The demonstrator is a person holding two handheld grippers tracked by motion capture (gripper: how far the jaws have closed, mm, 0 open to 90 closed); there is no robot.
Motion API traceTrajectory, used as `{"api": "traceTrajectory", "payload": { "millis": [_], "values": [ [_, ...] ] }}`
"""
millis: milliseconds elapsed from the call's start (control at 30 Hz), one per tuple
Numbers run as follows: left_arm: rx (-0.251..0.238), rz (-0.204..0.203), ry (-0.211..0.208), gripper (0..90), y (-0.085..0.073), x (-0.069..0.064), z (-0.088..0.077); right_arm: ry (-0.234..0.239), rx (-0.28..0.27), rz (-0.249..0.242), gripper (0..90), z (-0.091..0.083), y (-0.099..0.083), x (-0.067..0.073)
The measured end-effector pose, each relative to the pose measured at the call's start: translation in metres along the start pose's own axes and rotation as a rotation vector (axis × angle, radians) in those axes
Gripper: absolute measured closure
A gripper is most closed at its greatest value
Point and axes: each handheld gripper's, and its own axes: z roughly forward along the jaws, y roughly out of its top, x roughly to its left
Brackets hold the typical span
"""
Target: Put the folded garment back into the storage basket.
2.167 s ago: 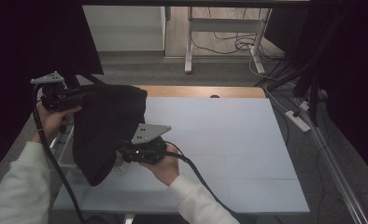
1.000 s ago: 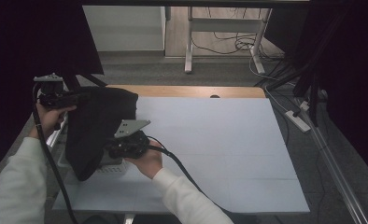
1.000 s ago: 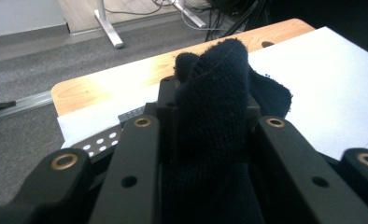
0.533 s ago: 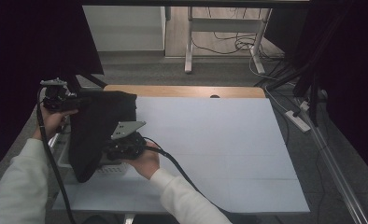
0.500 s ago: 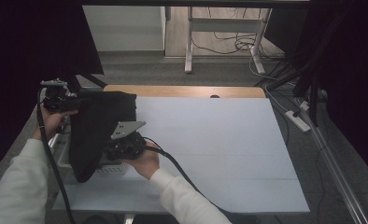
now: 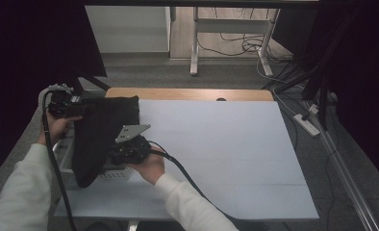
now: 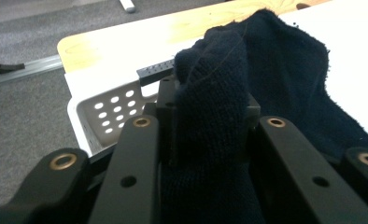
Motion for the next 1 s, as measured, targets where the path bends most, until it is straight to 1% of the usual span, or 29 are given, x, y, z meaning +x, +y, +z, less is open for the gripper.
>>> {"api": "traceTrajectory", "payload": {
  "millis": [67, 200, 267, 367, 400, 700, 833, 867, 967, 1000],
  "values": [
    [0.002, -0.003, 0.003, 70.2, 0.000, 0.001, 0.001, -0.002, 0.000, 0.009, 77.3, 0.001, -0.004, -0.002],
    [0.012, 0.002, 0.011, 70.0, 0.000, 0.001, 0.004, 0.000, 0.003, 0.016, 77.2, 0.002, -0.005, -0.002],
    [0.015, -0.002, 0.010, 69.9, 0.000, 0.002, 0.005, 0.003, 0.018, 0.013, 77.2, 0.006, -0.006, -0.001],
    [0.024, -0.003, 0.010, 69.8, 0.000, 0.003, 0.007, 0.004, 0.023, 0.016, 77.2, 0.009, -0.007, -0.001],
    [0.028, -0.001, 0.010, 69.8, -0.001, 0.003, 0.008, 0.011, 0.037, 0.022, 77.2, 0.010, -0.009, -0.001],
    [0.042, 0.009, 0.019, 69.7, 0.000, 0.003, 0.010, 0.020, 0.042, 0.029, 77.2, 0.016, -0.011, -0.001],
    [0.030, 0.017, 0.017, 69.8, 0.001, 0.002, 0.006, 0.022, 0.036, 0.020, 77.3, 0.017, -0.009, 0.000],
    [0.025, 0.020, 0.019, 69.9, 0.001, 0.002, 0.003, 0.031, 0.020, 0.018, 77.4, 0.016, -0.006, 0.001],
    [0.016, 0.028, 0.028, 69.9, 0.003, 0.001, -0.004, 0.042, 0.010, 0.019, 77.5, 0.015, -0.002, 0.003],
    [0.015, 0.033, 0.032, 69.9, 0.003, 0.001, -0.007, 0.045, 0.002, 0.008, 77.5, 0.015, 0.001, 0.005]
  ]
}}
